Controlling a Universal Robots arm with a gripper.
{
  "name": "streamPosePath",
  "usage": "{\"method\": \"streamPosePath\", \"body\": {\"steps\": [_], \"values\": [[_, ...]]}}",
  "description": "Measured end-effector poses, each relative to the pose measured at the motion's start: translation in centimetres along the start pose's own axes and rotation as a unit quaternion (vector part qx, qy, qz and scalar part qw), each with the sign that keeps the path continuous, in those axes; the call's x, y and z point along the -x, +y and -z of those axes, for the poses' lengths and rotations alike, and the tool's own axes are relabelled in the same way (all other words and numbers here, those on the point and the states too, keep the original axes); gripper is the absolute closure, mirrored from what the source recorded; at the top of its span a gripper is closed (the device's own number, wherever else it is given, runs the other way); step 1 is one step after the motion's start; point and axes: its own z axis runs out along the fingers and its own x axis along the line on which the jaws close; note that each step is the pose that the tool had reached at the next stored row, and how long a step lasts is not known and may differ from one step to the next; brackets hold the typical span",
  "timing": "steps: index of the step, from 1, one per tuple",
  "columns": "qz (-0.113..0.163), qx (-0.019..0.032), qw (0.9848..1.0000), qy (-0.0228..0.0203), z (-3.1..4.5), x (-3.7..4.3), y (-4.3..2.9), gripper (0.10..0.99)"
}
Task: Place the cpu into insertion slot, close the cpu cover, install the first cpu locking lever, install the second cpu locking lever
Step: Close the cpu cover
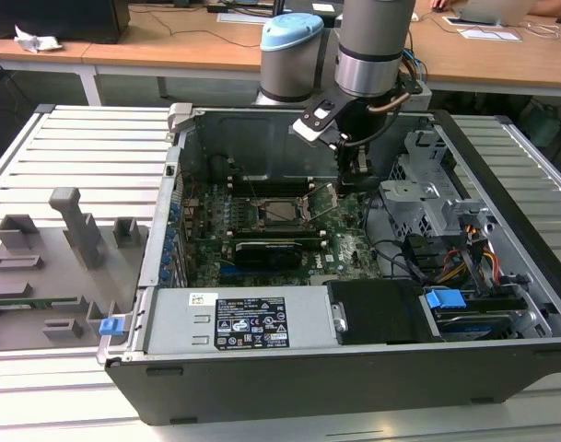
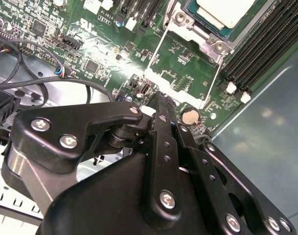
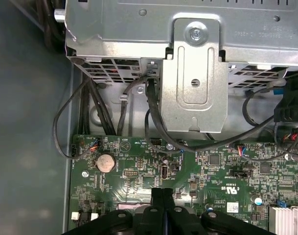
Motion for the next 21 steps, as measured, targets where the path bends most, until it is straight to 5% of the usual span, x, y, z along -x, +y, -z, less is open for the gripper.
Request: {"method": "streamPosePath", "body": {"steps": [21], "values": [[0.000, -0.0005, 1.0000, -0.0030, -0.47, -0.32, 0.72, 0.980]]}}
